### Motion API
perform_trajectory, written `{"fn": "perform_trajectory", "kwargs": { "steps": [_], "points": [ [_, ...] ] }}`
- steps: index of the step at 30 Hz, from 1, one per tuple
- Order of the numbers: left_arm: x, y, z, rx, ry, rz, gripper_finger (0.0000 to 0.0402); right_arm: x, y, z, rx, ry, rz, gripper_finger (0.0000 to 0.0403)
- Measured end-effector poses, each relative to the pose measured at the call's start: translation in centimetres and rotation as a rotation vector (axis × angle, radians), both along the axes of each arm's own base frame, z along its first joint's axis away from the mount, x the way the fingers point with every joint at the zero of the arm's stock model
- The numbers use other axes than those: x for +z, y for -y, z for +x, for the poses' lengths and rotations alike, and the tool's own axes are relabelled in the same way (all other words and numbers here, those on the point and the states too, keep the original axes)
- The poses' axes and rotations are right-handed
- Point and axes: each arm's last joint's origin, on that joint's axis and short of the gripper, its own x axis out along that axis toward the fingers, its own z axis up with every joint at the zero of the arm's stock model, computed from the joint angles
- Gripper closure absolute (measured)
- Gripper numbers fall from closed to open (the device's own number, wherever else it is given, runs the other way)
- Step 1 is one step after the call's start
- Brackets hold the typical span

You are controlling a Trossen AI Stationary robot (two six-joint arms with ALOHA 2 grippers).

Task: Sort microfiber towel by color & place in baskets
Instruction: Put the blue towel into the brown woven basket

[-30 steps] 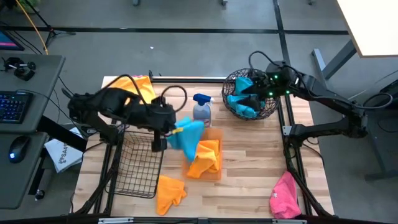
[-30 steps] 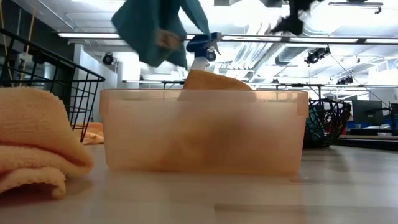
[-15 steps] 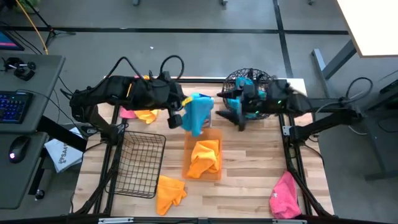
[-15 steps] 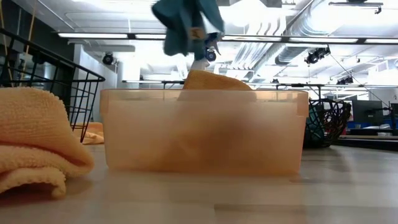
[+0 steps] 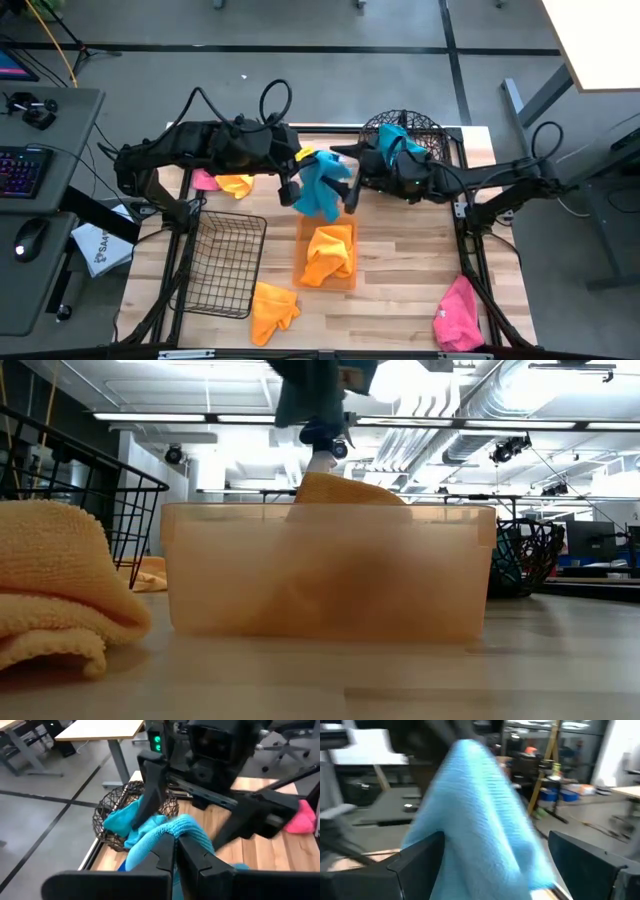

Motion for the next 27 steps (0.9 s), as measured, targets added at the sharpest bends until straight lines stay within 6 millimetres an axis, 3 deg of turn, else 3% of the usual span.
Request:
{"fn": "perform_trajectory", "kwargs": {
  "steps": [8, 13, 17, 21, 22, 27],
  "points": [
    [-0.1, 0.1, 1.9, 0.023, 0.083, -0.010, 0.0401, 0.0, -0.4, 0.3, 0.130, 0.031, 0.045, 0.0050],
    [-1.4, 0.3, 3.4, 0.024, 0.039, -0.004, 0.0401, 0.1, -0.4, 0.3, 0.143, 0.046, 0.087, 0.0068],
    [-1.4, 0.3, 3.9, 0.022, 0.057, 0.023, 0.0401, -0.2, -0.6, 0.3, 0.157, 0.013, 0.090, 0.0160],
    [-1.1, 0.2, 3.7, 0.048, 0.069, 0.034, 0.0394, 0.2, -0.6, -0.6, 0.158, -0.013, 0.086, 0.0341],
    [-1.1, 0.2, 3.6, 0.057, 0.065, 0.039, 0.0391, 0.3, -0.5, -0.9, 0.157, -0.025, 0.081, 0.0371],
    [-0.9, 0.0, 2.6, 0.083, 0.036, 0.062, 0.0361, 1.2, 0.2, -3.1, 0.138, -0.074, 0.085, 0.0391]
  ]
}}
